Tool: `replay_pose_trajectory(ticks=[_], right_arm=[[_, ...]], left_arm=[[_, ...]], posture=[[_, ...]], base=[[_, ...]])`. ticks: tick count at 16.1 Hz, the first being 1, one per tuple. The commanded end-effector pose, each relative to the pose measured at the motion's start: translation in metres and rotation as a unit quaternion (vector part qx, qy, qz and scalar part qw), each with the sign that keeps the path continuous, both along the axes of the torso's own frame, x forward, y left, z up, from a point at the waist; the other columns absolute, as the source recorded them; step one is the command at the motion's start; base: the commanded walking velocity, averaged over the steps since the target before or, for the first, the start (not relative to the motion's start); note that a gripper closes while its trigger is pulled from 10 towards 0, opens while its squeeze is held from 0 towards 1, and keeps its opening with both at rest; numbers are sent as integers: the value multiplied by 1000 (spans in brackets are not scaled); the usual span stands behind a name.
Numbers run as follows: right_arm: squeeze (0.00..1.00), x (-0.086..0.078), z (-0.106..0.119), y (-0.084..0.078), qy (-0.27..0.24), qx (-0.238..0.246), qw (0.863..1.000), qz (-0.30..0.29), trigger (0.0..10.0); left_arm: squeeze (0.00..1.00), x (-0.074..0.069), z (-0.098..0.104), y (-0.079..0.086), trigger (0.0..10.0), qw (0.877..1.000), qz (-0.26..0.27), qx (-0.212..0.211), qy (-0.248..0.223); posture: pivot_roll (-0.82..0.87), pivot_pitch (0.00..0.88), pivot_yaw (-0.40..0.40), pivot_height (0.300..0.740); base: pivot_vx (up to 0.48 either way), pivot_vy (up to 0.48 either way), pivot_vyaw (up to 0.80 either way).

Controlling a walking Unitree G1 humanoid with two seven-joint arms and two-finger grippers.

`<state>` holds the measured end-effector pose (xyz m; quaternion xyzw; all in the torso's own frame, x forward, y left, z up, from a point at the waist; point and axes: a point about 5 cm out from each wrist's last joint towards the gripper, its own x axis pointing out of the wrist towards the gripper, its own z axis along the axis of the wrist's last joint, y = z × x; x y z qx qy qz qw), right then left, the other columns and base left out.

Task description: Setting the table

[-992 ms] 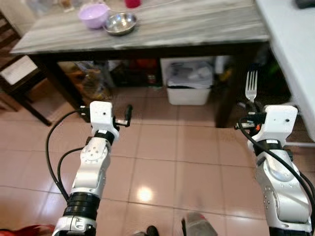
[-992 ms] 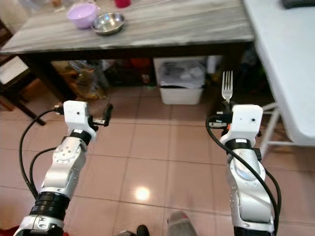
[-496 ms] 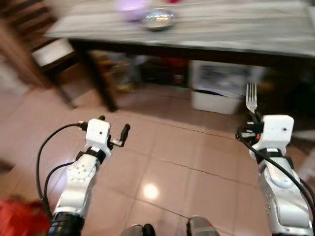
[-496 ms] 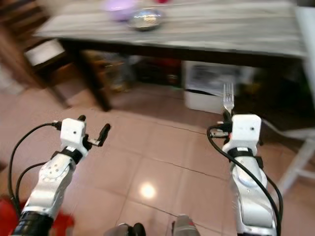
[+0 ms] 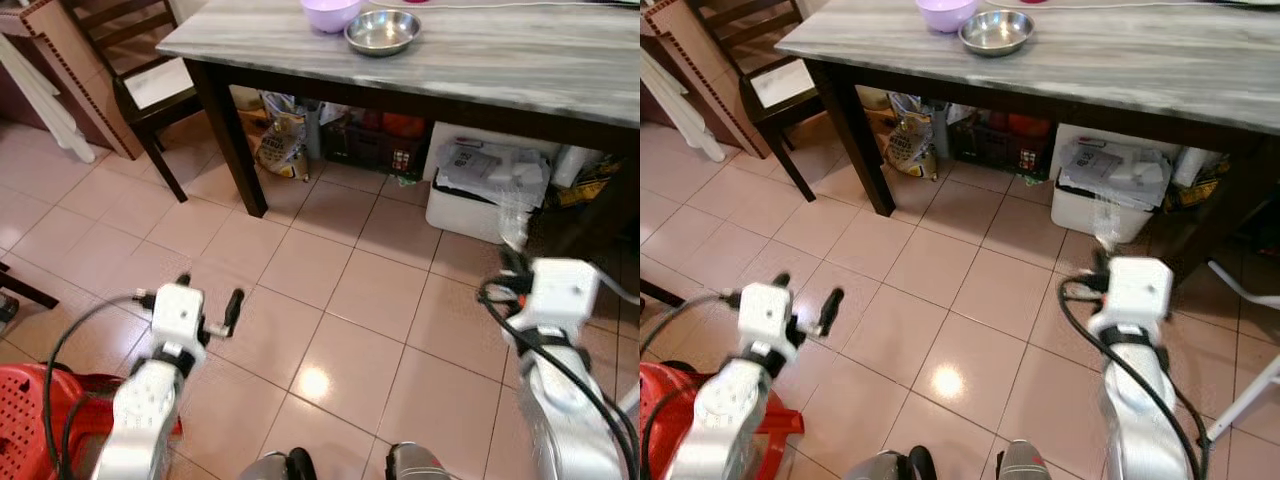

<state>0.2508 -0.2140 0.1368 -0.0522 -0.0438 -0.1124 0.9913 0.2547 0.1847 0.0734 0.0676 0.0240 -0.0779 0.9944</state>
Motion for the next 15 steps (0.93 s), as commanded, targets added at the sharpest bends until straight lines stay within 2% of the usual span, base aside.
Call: replay_pose_trajectory(ticks=[1, 4, 6, 9, 11, 15], right_arm=[[0, -6, 7, -9, -18, 8, 999, -35, 10000], [0, -8, 14, -12, -26, -7, 999, -40, 10000], [0, -12, 14, -10, -25, -7, 999, -32, 10000], [0, -17, 9, -1, -16, -8, 1000, -16, 10000], [0, -10, 16, 2, -28, -15, 999, -8, 10000], [0, -2, 22, -3, -39, -12, 999, -20, 10000]], left_arm=[[0, -2, 1, 4, 10000, 1000, 12, -2, 0], [0, 3, 4, 1, 10000, 1000, 17, -14, -7], [0, 1, 4, 3, 10000, 999, 27, -25, -7], [0, 2, -2, -5, 10000, 999, 27, -33, 5], [0, 11, 2, -16, 10000, 999, 6, -45, -4], [0, 29, 20, -21, 10000, 998, -15, -62, -29]], posture=[[-259, 173, 95, 740], [-275, 164, 67, 740], [-278, 162, 65, 740], [-287, 147, 69, 740], [-300, 138, 79, 740], [-309, 139, 98, 740]], base=[[0, 0, 0], [0, 0, 0], [0, 0, 0], [0, 0, 0], [0, 0, 0], [0, 0, 0]])
